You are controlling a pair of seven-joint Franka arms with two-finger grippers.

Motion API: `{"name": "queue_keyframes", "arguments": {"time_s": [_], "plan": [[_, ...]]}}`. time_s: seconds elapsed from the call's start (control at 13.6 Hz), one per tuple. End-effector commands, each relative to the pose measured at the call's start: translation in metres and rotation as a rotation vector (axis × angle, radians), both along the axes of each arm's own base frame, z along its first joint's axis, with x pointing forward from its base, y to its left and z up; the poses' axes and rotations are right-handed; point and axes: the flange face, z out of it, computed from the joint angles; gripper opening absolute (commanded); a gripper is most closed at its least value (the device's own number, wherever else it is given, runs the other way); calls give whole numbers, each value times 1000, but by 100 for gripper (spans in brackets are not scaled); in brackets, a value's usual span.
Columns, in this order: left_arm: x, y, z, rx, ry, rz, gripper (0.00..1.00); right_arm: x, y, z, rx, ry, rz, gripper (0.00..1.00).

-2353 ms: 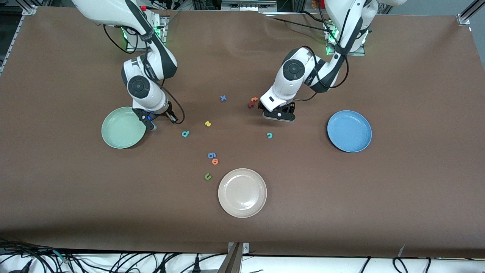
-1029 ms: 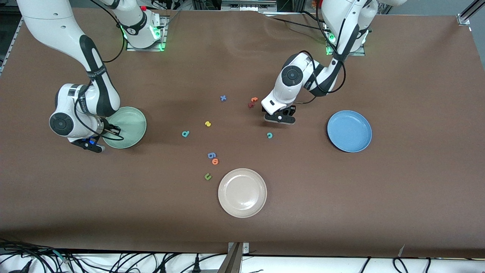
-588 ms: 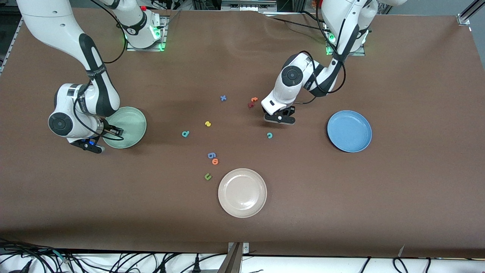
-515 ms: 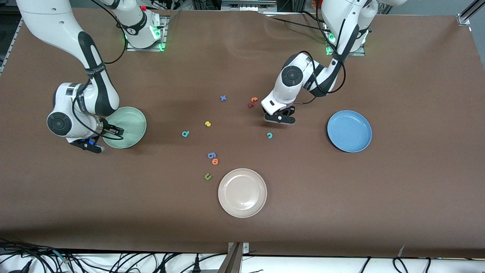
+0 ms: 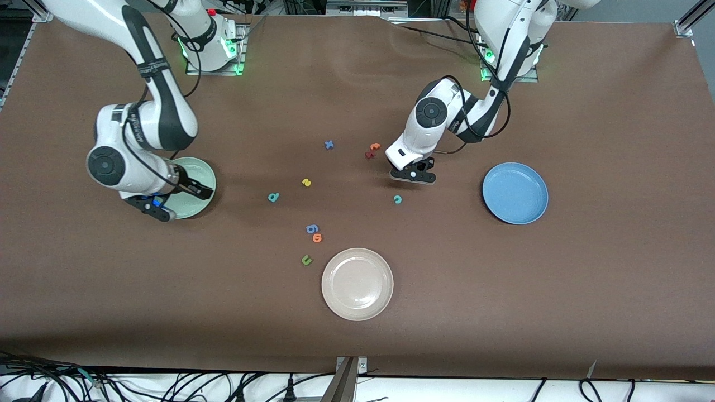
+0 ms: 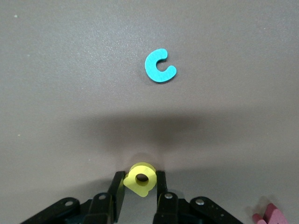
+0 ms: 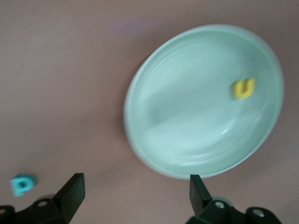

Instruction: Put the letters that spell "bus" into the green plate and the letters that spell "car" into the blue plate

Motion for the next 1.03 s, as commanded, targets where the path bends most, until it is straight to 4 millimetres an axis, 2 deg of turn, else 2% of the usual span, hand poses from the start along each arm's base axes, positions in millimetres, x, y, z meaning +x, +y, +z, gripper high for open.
{"name": "queue_keyframes", "arguments": {"time_s": [0.0,0.07,0.22,0.37,0.44,0.59,0.66,0.81,0.96], "plan": [[3,-3,-3,8,-11,-5,10,1,42,-10,6,-42,-94,99],[5,-2,0,5,-15,-6,5,0,57,-19,0,-59,-112,99],[30,17,13,7,-38,1,1,-7,99,-35,-7,-102,-151,99],[73,58,39,74,-58,-109,0,-14,133,-56,-8,-145,-200,98],[88,82,51,102,-45,-146,0,-17,143,-68,-10,-159,-218,98],[98,108,73,124,-4,-207,0,-20,153,-85,-7,-178,-241,98],[104,126,77,130,15,-210,0,-23,158,-89,-6,-184,-242,98],[111,151,74,127,28,-249,0,-26,160,-96,-9,-179,-240,95],[125,194,73,119,40,-292,0,-31,165,-103,-14,-168,-231,91]]}}
